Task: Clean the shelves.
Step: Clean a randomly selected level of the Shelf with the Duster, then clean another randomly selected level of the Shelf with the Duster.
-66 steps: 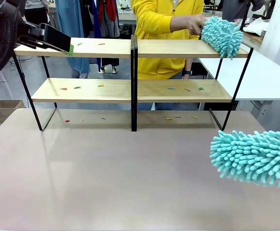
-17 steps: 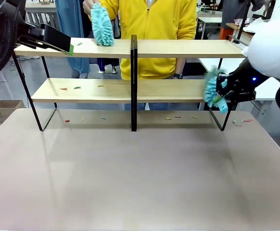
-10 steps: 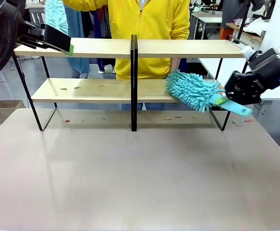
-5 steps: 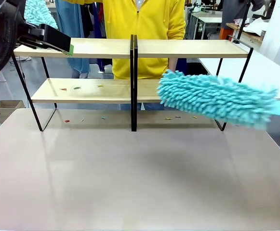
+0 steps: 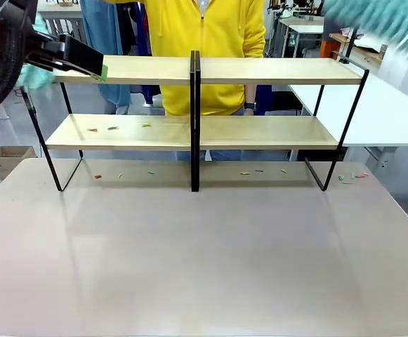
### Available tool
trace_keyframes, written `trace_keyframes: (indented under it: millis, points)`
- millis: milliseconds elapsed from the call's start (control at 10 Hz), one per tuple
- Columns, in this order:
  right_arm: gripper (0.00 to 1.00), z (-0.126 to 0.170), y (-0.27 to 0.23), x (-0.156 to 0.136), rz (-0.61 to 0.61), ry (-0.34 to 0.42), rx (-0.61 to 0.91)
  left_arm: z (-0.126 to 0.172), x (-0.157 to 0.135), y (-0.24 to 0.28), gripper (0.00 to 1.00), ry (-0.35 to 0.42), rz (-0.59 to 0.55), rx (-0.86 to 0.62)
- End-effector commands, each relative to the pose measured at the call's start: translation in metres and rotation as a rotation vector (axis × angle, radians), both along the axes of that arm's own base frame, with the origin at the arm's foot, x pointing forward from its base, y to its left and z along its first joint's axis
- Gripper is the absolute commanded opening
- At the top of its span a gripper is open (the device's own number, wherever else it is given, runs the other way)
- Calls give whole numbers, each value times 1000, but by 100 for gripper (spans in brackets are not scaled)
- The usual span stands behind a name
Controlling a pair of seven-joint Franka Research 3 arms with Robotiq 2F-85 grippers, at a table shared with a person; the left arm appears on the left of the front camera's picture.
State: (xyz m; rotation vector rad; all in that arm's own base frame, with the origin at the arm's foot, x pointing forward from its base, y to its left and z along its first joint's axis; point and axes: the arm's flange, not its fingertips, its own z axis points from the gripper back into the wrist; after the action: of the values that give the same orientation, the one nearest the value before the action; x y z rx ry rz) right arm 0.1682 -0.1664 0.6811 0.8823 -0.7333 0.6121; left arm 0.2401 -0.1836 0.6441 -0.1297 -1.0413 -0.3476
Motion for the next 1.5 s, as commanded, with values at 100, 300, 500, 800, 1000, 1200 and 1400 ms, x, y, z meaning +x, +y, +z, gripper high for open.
trace_keyframes:
  millis: [100, 300, 500, 800, 1000, 1200, 1400]
  points:
    - [0, 29, -36, -8, -229, -288, 71, -2, -1, 2, 100, -1, 4, -1]
    - [0, 29, -38, -14, -180, -177, 80, -2, -1, 2, 100, -1, 4, -1]
    - [0, 29, -38, -14, -180, -177, 80, -2, -1, 2, 100, -1, 4, -1]
    - [0, 29, -38, -14, -180, -177, 80, -2, -1, 2, 100, -1, 4, -1]
    - [0, 29, -38, -14, -180, -177, 80, -2, -1, 2, 100, -1, 4, -1]
    - [0, 29, -38, -14, -180, -177, 80, -2, -1, 2, 100, -1, 4, -1]
    - [0, 29, -38, -14, -180, -177, 80, -2, -1, 2, 100, -1, 4, -1]
